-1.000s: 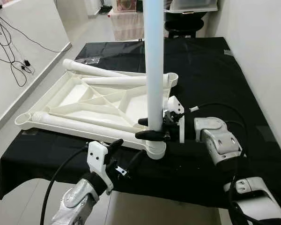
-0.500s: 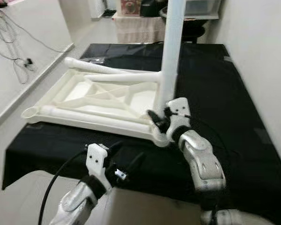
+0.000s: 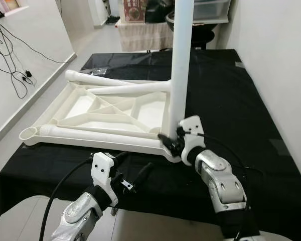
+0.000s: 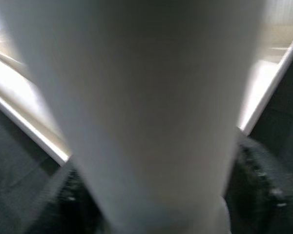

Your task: Building children table

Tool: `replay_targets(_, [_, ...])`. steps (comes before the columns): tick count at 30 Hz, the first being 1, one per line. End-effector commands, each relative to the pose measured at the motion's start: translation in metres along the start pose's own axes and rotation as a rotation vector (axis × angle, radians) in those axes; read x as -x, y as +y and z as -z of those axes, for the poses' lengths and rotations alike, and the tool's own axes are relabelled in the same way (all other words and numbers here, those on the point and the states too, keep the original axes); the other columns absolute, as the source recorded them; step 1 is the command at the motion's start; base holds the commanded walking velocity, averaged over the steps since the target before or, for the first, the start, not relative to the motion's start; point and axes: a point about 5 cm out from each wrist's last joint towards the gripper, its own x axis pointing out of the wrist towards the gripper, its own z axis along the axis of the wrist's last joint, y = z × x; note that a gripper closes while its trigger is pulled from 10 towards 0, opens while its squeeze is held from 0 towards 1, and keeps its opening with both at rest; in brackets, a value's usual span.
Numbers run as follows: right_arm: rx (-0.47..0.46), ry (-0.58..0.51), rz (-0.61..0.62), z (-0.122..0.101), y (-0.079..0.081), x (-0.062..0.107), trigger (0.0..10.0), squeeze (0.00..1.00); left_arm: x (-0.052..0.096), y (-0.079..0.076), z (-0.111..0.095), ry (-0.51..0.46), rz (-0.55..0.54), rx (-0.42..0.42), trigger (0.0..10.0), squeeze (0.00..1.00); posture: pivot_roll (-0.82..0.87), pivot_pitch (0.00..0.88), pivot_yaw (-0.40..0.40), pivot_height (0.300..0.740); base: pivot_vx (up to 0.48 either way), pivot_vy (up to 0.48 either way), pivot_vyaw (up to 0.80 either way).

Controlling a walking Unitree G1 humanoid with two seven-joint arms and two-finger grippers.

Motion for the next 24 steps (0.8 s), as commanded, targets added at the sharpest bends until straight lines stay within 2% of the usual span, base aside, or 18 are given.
replay_targets(1, [0.016, -0.051, -0.053, -0.014, 0.001, -0.005, 10.0, 1.00, 0.003, 0.004, 0.006, 0.046, -0.014, -0.002, 10.0, 0.00, 0.04, 0.125, 0.075, 0.740, 0.000, 0.000, 0.00])
replay_targets(2, [0.024, -0.049, -0.060, -0.016, -0.002, -0.005, 10.0, 1.00, 0.003, 0.004, 0.006, 0.048, -0.014, -0.003, 10.0, 0.00, 0.04, 0.125, 0.075, 0.740, 0.000, 0.000, 0.00])
replay_targets(3, [0.057, -0.057, -0.111, -0.021, -0.008, -0.006, 10.0, 0.00, 0.003, 0.004, 0.007, 0.051, -0.019, -0.010, 0.0, 0.00, 0.05, 0.124, 0.072, 0.740, 0.000, 0.000, 0.00])
replay_targets(6, [0.093, -0.064, -0.173, -0.027, -0.014, -0.008, 10.0, 0.00, 0.003, 0.004, 0.007, 0.053, -0.026, -0.020, 0.0, 0.00, 0.05, 0.123, 0.072, 0.740, 0.000, 0.000, 0.00])
replay_targets(7, [0.122, -0.084, -0.258, -0.033, -0.016, -0.006, 10.0, 0.00, 0.004, 0.003, 0.007, 0.055, -0.035, -0.028, 0.0, 0.00, 0.05, 0.122, 0.069, 0.740, 0.000, 0.000, 0.00])
replay_targets(8, [0.122, -0.084, -0.258, -0.033, -0.016, -0.006, 10.0, 0.00, 0.004, 0.003, 0.007, 0.055, -0.035, -0.028, 0.0, 0.00, 0.05, 0.122, 0.069, 0.740, 0.000, 0.000, 0.00])
replay_targets(9, [0.150, -0.090, -0.351, -0.039, -0.020, -0.004, 10.0, 0.00, 0.006, 0.003, 0.007, 0.059, -0.052, -0.039, 0.0, 0.00, 0.05, 0.122, 0.070, 0.740, 0.000, 0.000, 0.00])
replay_targets(10, [0.150, -0.090, -0.351, -0.039, -0.020, -0.004, 10.0, 0.00, 0.006, 0.003, 0.007, 0.059, -0.052, -0.039, 0.0, 0.00, 0.05, 0.122, 0.070, 0.740, 0.000, 0.000, 0.00])
replay_targets(11, [0.191, -0.084, -0.484, -0.046, -0.026, -0.001, 10.0, 0.00, 0.010, 0.002, 0.007, 0.069, -0.073, -0.057, 0.0, 0.00, 0.05, 0.121, 0.068, 0.740, 0.000, 0.000, 0.00])
replay_targets(13, [0.191, -0.084, -0.484, -0.046, -0.026, -0.001, 10.0, 0.00, 0.010, 0.002, 0.007, 0.069, -0.073, -0.057, 0.0, 0.00, 0.05, 0.121, 0.068, 0.740, 0.000, 0.000, 0.00])
replay_targets(14, [0.201, -0.069, -0.547, -0.049, -0.029, -0.003, 10.0, 0.00, 0.013, 0.001, 0.007, 0.075, -0.075, -0.070, 0.0, 0.00, 0.06, 0.123, 0.067, 0.740, 0.000, 0.000, 0.00])
replay_targets(18, [0.183, -0.057, -0.573, -0.049, -0.030, -0.008, 10.0, 0.00, 0.013, 0.000, 0.008, 0.080, -0.075, -0.078, 0.0, 0.00, 0.06, 0.125, 0.068, 0.740, 0.000, 0.000, 0.00])
replay_targets(19, [0.184, -0.030, -0.601, -0.045, -0.028, -0.013, 10.0, 0.00, 0.012, -0.001, 0.008, 0.084, -0.069, -0.091, 0.0, 0.00, 0.06, 0.128, 0.069, 0.740, 0.000, 0.000, 0.00])
replay_targets(24, [0.177, -0.015, -0.661, -0.040, -0.029, -0.015, 9.9, 0.00, 0.012, -0.003, 0.008, 0.089, -0.064, -0.103, 0.0, 0.00, 0.07, 0.135, 0.068, 0.740, 0.000, 0.000, 0.00])
